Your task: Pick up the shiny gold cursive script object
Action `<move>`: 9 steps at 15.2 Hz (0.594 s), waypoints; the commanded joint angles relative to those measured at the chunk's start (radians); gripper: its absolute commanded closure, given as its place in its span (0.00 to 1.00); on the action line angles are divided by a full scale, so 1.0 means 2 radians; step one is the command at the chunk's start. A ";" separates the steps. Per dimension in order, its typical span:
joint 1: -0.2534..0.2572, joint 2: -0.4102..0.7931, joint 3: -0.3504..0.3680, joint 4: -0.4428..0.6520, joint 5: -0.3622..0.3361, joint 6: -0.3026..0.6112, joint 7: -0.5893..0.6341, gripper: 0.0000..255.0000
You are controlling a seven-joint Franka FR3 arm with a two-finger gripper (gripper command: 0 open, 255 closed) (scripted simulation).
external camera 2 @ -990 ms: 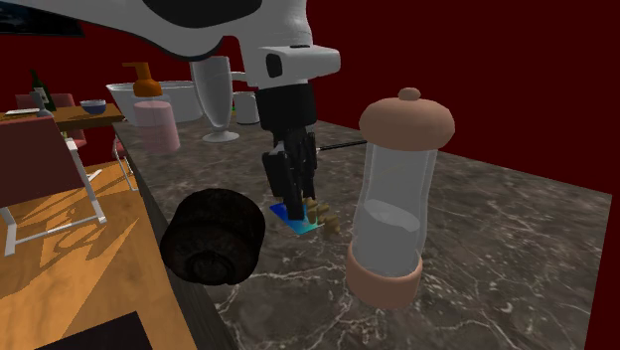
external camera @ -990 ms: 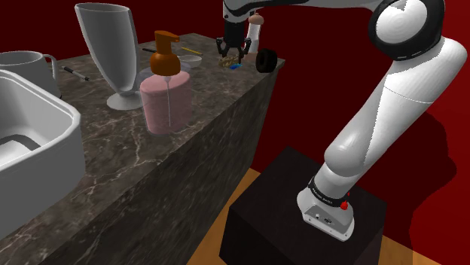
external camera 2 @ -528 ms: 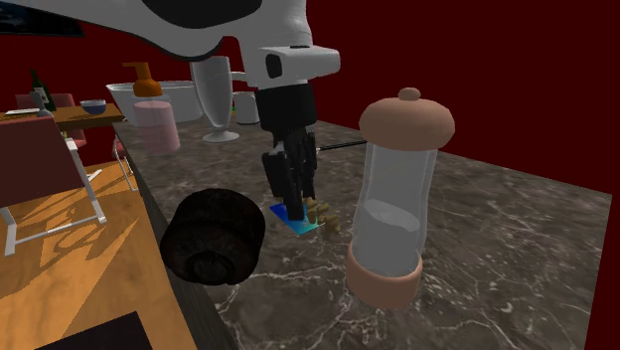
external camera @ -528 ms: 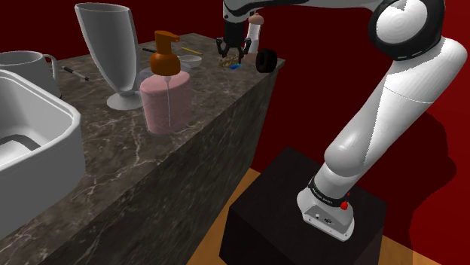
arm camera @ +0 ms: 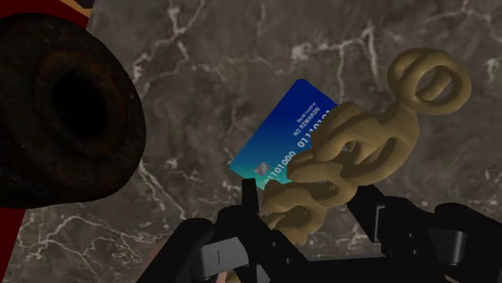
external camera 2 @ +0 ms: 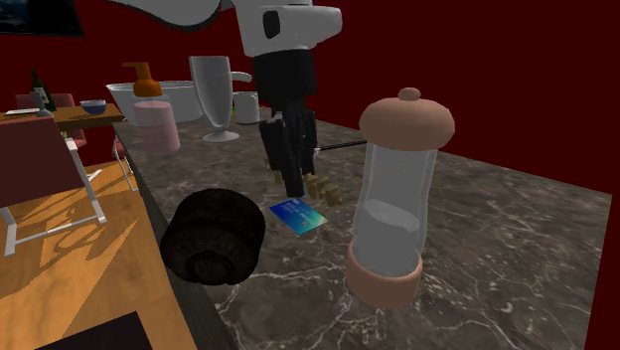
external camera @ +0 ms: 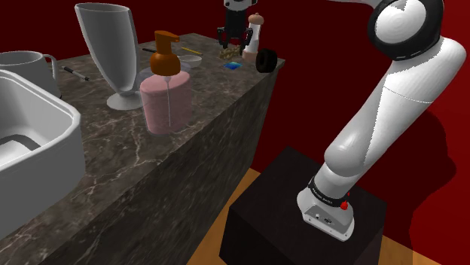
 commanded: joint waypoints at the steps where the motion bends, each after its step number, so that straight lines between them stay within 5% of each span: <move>1: 0.000 0.002 0.000 0.015 0.000 -0.014 -0.002 1.00; 9: 0.001 0.011 0.001 0.068 -0.001 -0.057 -0.007 1.00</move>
